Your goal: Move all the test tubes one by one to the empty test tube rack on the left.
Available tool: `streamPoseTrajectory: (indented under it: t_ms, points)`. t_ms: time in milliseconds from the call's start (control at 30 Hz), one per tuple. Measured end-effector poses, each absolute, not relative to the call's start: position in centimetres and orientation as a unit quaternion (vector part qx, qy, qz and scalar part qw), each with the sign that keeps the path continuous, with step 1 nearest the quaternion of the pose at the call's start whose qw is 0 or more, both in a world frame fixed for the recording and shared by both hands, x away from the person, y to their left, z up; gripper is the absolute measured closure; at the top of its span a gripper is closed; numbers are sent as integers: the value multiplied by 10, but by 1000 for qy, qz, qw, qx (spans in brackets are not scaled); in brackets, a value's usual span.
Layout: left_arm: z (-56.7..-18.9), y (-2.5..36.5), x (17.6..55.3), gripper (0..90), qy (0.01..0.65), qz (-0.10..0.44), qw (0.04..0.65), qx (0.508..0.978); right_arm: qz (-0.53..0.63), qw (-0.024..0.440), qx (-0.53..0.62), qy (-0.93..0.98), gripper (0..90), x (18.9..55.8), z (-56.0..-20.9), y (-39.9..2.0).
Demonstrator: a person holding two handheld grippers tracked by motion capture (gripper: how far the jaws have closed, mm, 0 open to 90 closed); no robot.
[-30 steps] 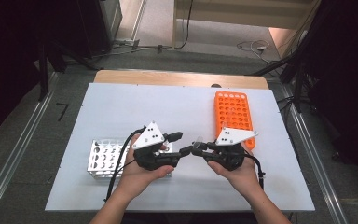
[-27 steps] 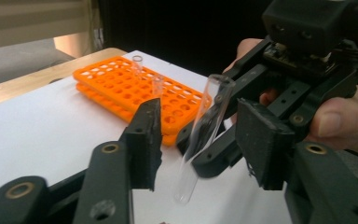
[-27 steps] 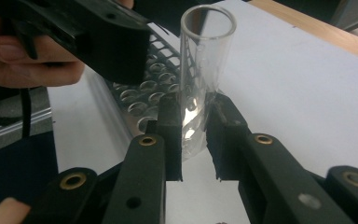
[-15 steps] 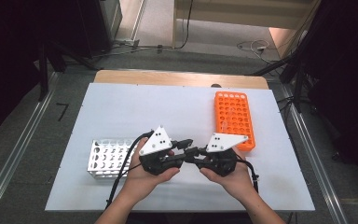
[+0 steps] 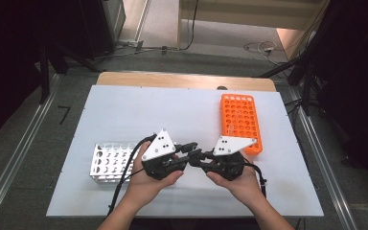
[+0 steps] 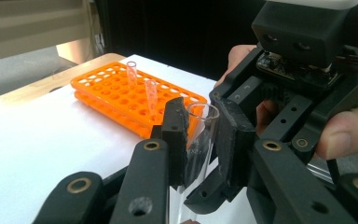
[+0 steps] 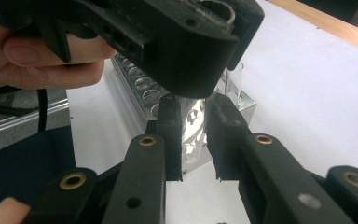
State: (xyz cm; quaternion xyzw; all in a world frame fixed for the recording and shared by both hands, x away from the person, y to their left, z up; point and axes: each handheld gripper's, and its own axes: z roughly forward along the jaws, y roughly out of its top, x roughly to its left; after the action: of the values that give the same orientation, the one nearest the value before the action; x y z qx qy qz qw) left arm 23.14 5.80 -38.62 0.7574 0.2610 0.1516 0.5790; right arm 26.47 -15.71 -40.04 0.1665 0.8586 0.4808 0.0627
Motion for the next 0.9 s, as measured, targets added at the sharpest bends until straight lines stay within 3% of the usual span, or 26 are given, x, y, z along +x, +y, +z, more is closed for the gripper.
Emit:
streamPoseTrajectory:
  t_ms: [133, 267, 367, 733, 900]
  points:
    - [-385, 61, 232, 754, 264, 150, 581, 755, 486, 58, 162, 857, 705, 266, -401, -158]
    - [-385, 67, 233, 754, 272, 155, 584, 749, 494, 49, 152, 855, 551, 266, -400, -160]
    - [-384, 73, 234, 755, 279, 159, 586, 744, 504, 40, 146, 850, 493, 266, -399, -164]
    - [-380, 113, 238, 756, 318, 189, 586, 721, 526, 61, 199, 825, 26, 281, -397, -195]
    - [-380, 129, 240, 756, 334, 205, 581, 713, 529, 72, 214, 818, 0, 286, -398, -212]
